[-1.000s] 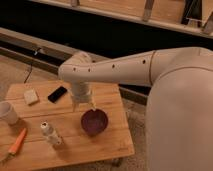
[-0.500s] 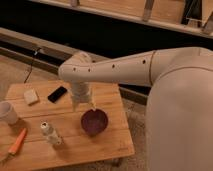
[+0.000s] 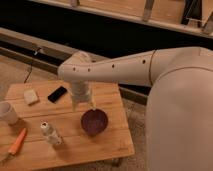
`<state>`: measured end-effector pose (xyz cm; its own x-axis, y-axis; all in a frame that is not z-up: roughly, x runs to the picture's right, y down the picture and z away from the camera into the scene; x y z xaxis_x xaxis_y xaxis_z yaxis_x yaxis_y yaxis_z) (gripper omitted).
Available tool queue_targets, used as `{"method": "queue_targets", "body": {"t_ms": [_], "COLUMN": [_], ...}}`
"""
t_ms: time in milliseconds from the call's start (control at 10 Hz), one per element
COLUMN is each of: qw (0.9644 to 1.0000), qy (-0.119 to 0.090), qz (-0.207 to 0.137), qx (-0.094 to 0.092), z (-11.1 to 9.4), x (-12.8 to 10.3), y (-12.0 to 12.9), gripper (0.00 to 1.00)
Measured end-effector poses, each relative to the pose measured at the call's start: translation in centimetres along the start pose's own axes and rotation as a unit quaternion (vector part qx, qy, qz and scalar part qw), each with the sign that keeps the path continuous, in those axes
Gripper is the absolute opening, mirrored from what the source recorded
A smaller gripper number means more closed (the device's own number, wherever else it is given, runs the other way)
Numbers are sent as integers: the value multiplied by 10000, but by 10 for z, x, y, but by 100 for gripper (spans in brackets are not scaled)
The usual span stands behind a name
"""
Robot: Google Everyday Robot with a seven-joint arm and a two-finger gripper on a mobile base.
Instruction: Pick up the ceramic cup
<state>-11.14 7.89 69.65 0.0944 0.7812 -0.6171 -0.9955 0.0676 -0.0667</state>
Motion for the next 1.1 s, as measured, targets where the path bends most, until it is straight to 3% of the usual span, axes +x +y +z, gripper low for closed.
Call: {"method": "queue_targets", "body": {"t_ms": [200,500,800,1100], "qw": [9993,9945,9853,9759], "qy": [-249,-545,-633,-569], "qz": [-271,-887,-1586,-2096], "qx": [17,94,41,207], "z": [-25,-63,-88,-87], "x": [-15,-33,-45,-58], "y": [24,81,156,212], "gripper": [65,65,65,65]}}
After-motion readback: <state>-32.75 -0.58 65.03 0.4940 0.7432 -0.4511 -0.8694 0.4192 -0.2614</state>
